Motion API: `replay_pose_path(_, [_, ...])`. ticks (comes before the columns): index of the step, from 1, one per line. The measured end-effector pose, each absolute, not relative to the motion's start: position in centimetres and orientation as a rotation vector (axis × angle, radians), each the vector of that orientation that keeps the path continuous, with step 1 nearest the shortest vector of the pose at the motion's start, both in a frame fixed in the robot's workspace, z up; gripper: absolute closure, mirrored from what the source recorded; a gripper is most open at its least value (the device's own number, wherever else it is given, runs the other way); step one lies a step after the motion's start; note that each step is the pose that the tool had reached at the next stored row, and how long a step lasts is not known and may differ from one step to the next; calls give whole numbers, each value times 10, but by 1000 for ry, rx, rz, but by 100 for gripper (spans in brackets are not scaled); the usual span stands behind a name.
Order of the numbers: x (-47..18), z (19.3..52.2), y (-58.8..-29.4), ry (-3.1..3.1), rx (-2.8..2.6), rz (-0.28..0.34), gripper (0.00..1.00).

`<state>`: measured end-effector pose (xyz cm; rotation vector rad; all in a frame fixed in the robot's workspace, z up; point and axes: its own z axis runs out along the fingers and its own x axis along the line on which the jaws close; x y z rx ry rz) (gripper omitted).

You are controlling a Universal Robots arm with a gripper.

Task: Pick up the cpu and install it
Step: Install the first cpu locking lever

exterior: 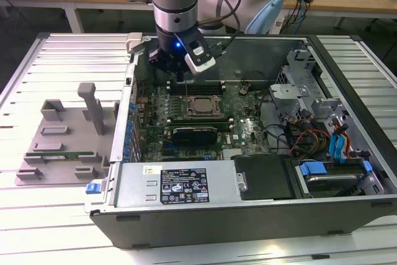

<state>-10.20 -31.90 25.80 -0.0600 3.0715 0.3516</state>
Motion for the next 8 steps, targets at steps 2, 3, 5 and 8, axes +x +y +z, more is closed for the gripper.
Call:
replay_pose_path(2, [-101,258,-319,3071,-60,353,89])
replay_pose_path(3, [-99,258,-319,3071,-60,353,89])
replay_pose_path(5, [-91,257,-319,3072,-60,353,89])
replay_pose_path(8, [-75,257,-319,3072,-60,353,89])
